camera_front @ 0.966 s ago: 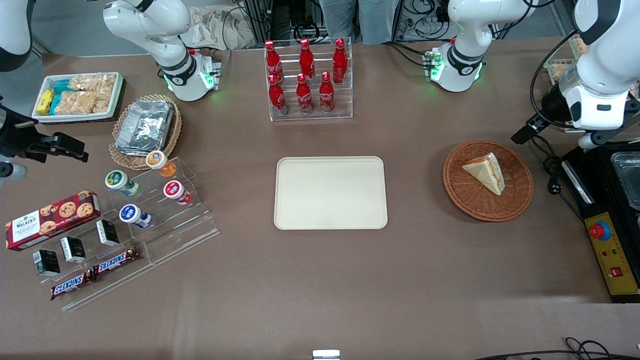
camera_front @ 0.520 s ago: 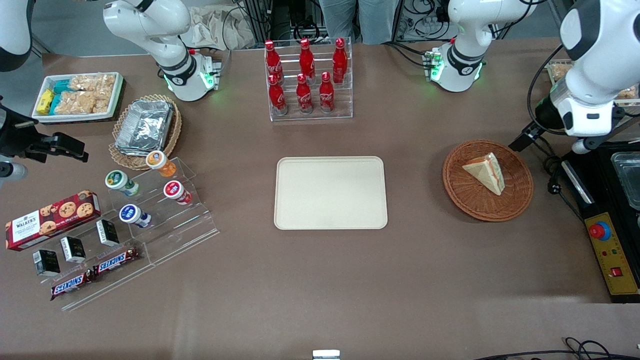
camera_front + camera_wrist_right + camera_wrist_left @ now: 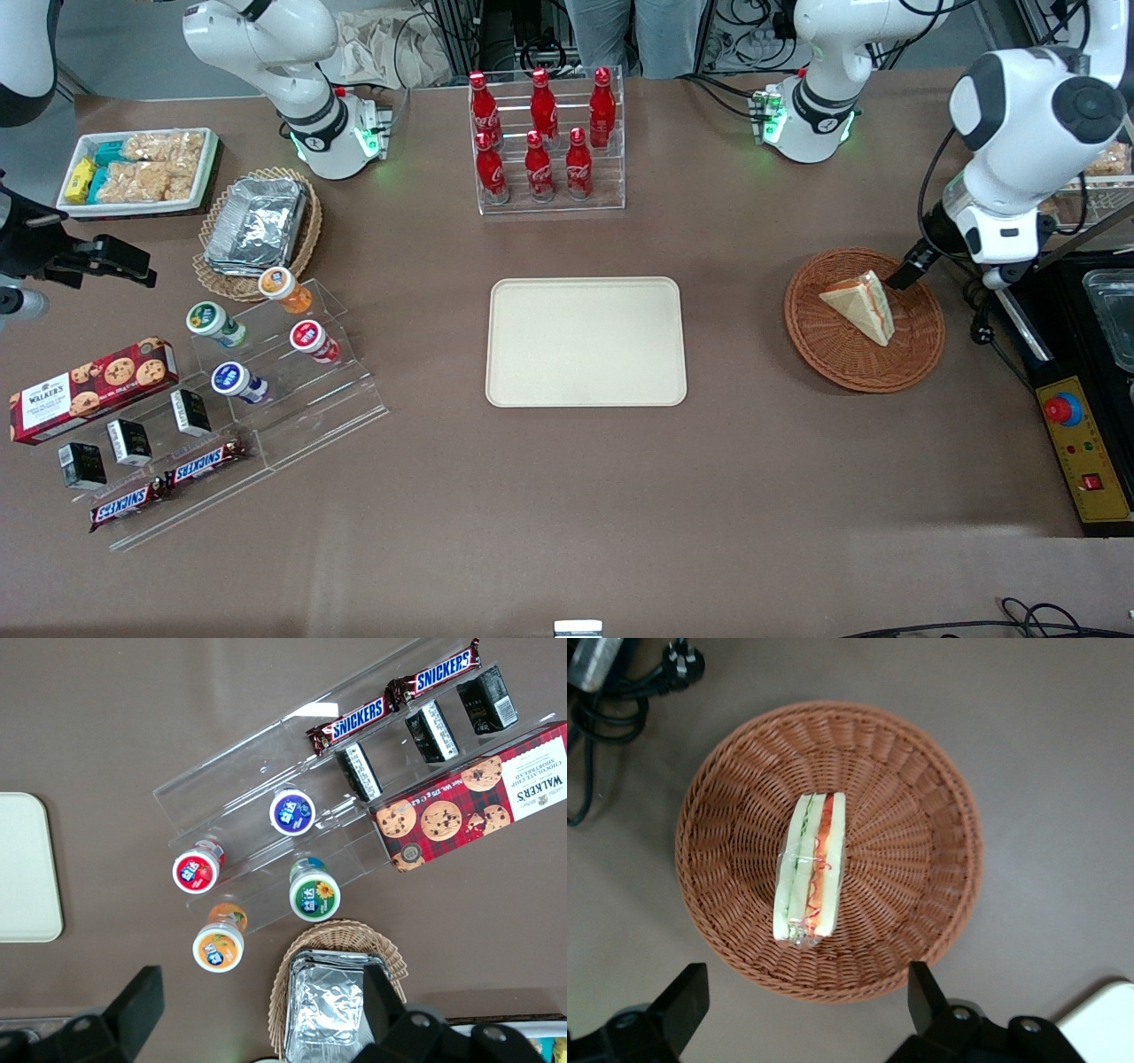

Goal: Place sandwich from basket to tray
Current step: 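Lower the open left gripper onto the wrapped sandwich in the basket, then close the left gripper on the sandwich's crust edge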

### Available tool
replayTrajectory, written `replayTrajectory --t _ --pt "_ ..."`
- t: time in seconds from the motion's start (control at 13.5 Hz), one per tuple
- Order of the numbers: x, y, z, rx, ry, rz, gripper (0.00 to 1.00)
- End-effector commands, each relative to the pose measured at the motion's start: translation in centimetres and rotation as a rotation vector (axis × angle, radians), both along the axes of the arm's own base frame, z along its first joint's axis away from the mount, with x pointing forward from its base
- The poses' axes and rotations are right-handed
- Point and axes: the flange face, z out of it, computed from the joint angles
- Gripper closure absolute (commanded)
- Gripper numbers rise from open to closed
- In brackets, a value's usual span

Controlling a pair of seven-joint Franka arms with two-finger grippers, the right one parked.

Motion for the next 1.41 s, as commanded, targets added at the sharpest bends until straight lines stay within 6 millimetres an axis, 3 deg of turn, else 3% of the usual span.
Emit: replayTrajectory --t 0.0,0.74,1.34 --pt "-0.8 0.0 -2.5 0.002 -0.017 0.009 0.0" --pt "-1.9 0.0 -8.4 0.0 -0.023 0.01 0.0" --pt "-2.4 0.1 -10.8 0.003 -0.02 -0.001 0.0"
